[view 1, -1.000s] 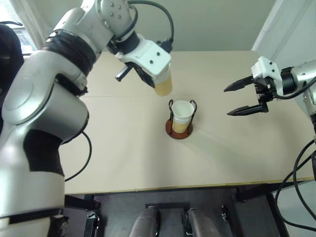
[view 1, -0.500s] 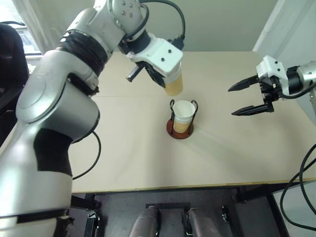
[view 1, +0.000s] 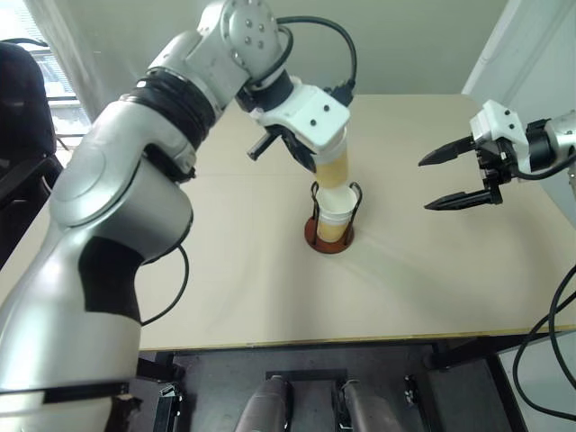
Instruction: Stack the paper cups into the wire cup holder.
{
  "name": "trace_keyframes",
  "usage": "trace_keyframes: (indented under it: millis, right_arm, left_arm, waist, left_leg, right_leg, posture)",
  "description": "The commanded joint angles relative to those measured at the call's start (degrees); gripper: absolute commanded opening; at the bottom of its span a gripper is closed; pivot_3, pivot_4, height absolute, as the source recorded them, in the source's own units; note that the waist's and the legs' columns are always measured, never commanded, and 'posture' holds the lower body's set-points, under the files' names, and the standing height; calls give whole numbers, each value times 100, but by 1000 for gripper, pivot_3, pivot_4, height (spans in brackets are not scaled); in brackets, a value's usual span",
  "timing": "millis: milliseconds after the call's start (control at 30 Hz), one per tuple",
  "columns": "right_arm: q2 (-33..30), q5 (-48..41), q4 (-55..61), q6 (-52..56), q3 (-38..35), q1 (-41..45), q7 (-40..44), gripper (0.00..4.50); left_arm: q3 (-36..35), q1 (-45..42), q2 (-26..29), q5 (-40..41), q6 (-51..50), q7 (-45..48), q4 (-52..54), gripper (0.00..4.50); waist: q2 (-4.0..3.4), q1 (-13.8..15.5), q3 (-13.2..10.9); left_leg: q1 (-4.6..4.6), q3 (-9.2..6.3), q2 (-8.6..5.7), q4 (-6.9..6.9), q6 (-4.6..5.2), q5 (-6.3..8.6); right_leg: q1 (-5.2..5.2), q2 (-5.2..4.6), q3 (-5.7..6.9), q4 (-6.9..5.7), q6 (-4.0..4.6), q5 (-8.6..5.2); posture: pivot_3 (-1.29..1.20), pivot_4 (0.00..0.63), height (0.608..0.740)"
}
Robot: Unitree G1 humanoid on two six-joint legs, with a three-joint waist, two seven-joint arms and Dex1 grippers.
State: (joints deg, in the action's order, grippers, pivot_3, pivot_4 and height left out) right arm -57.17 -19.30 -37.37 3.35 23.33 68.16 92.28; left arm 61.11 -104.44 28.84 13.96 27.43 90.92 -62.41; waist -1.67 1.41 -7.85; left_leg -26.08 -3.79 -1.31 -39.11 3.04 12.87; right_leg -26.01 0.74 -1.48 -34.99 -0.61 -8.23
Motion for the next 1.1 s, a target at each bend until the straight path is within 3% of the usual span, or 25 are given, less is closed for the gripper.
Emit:
trace_keyframes:
  millis: [33, 633, 933, 1033, 1100]
  right_arm:
    - [-136, -157, 181, -2, -121, 61, 22, 4444]
    - [-194, -144, 297, 25, -194, -27, 22, 4444]
    - [-201, -85, 254, -12, -236, -40, 22, 4444]
    - [-168, -58, 198, -32, -241, -5, 22, 4444]
    - [-139, -41, 144, -50, -258, 17, 22, 4444]
  left_arm:
    - [42, 4, 59, 205, 6, 158, 212, 39]
    - [2, 287, -151, -15, 139, 158, 152, 39]
    - [-431, 353, -319, -346, 279, 158, -75, 3156]
    - [-630, 381, -192, 32, -220, 158, 44, 4242]
    - [-886, 471, -8, 463, -780, 158, 238, 4471]
  waist:
    - [0, 2, 0]
    - [0, 15, 0]
    - [0, 15, 0]
    - [0, 16, 0]
    - [0, 10, 0]
  left_leg:
    - [0, -1, 0, 0, 0, 0]
    - [2, 0, 0, -6, 2, -1]
    - [2, 0, 0, -7, 3, -2]
    - [2, 0, 0, -7, 3, -2]
    - [2, 0, 0, -7, 3, -2]
  right_leg:
    - [0, 0, 0, 1, 0, 0]
    - [4, 0, 1, -2, -4, 2]
    - [5, 0, 0, -2, -7, 4]
    - [5, 0, 0, -2, -7, 4]
    - [5, 0, 0, -2, -7, 4]
  posture:
    - [0, 150, 740]
    - [0, 150, 740]
    - [0, 150, 740]
    - [0, 150, 740]
    - [0, 150, 740]
